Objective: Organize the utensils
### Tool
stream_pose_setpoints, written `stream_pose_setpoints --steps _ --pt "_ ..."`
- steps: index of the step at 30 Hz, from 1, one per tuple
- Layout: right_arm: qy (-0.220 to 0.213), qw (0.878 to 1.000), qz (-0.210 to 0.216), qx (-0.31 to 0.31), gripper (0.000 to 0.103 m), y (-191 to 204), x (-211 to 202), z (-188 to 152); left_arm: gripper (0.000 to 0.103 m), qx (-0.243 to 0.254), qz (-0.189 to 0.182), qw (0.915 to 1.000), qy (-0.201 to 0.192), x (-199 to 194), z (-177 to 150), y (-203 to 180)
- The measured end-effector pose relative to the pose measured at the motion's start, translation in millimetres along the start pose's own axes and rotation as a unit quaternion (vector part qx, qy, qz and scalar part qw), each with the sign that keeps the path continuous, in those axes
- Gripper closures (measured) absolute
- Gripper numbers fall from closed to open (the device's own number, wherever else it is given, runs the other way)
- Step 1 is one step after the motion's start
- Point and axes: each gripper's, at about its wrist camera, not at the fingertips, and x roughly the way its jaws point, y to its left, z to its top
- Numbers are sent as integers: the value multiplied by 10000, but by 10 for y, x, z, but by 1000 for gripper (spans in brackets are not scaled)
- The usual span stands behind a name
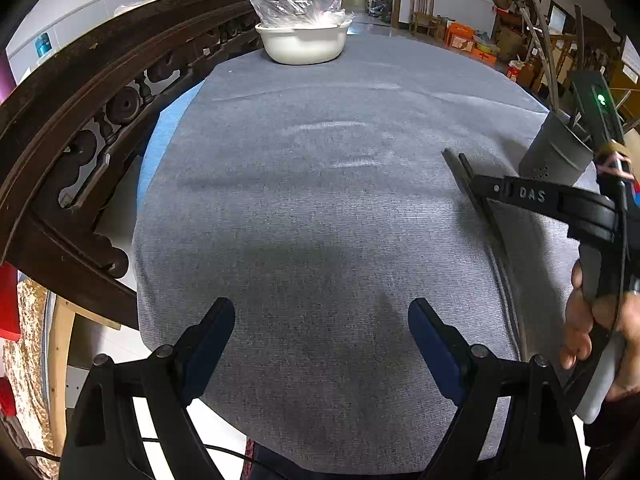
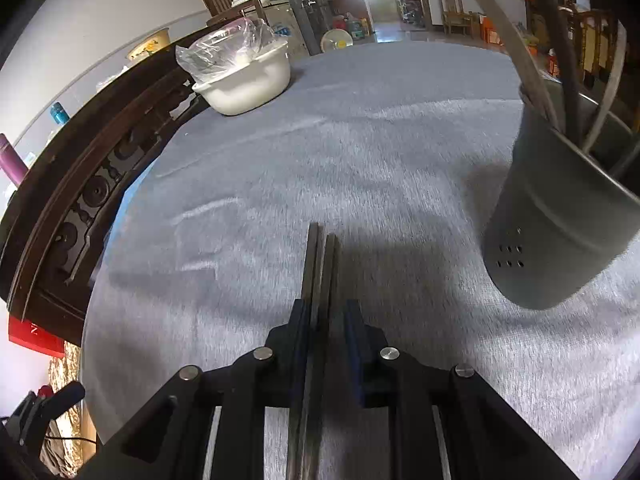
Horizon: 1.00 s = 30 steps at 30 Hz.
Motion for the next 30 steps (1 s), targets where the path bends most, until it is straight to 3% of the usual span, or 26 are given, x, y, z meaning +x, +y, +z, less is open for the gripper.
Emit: stream_pose_setpoints --steps 10,18,23,24,25,30 --pt "23 9993 -274 255 82 -309 -80 -17 14 138 5 9999 21 32 41 -36" --pt "108 9973 -109 715 79 -414 -1 96 14 213 -302 9993 -12 54 414 -88" --pt "34 9983 -350 457 80 -309 67 164 15 209 -566 9980 176 159 666 -131" --pt "22 9985 -395 390 81 -290 74 166 19 236 -628 9975 206 180 710 -150" --pt "18 9984 -456 328 89 -273 80 167 22 254 -701 9969 246 198 743 -165" --pt "-208 9987 -418 202 96 -306 -11 119 50 369 -1038 9925 530 325 908 -276"
